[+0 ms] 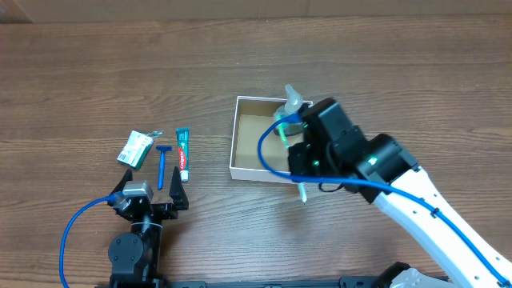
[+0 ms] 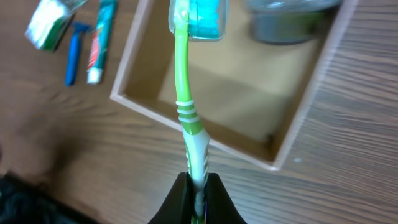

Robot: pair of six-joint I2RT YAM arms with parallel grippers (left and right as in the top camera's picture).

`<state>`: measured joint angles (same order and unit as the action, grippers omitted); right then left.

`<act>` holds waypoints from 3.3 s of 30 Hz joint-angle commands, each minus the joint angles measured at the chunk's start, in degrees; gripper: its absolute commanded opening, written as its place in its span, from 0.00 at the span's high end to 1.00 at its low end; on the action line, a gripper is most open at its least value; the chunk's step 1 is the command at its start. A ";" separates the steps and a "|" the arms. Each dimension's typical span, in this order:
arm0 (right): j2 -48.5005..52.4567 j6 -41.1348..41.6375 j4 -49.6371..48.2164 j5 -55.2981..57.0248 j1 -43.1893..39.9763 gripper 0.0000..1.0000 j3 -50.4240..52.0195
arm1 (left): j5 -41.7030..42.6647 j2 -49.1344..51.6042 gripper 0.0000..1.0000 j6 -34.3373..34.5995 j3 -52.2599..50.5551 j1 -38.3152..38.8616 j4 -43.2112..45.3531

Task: Pack container
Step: 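Carry the toothbrush with the right gripper and place it in the box, then release the toothbrush and raise the right gripper away to the side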

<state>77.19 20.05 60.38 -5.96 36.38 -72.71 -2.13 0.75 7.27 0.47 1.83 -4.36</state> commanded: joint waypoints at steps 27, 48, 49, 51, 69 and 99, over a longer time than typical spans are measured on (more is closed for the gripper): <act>13.75 0.07 -20.55 16.87 6.62 0.87 -0.70 | 0.66 -0.48 0.00 -0.87 -0.20 -0.42 0.13; 9.64 5.92 -14.71 16.83 6.64 0.77 -4.59 | 0.63 -0.48 0.00 -0.87 -0.20 -0.42 0.13; 8.20 5.95 -13.42 16.83 6.64 0.76 -4.94 | 0.66 -0.48 0.00 -0.87 -0.20 -0.42 0.13; 2.60 5.99 -9.68 17.42 6.01 0.75 -5.05 | 0.66 -0.48 0.00 -0.87 -0.20 -0.42 0.13; -11.82 8.26 9.33 24.33 -30.27 0.00 -4.92 | 0.66 -0.48 0.00 -0.87 -0.20 -0.42 0.13; -11.80 8.26 9.38 24.33 -31.17 0.00 -4.92 | 17.22 -0.48 0.00 17.70 -0.15 -0.26 1.33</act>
<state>65.82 28.29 69.91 18.00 5.54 -76.77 2.44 0.75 11.22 0.47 1.83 -3.99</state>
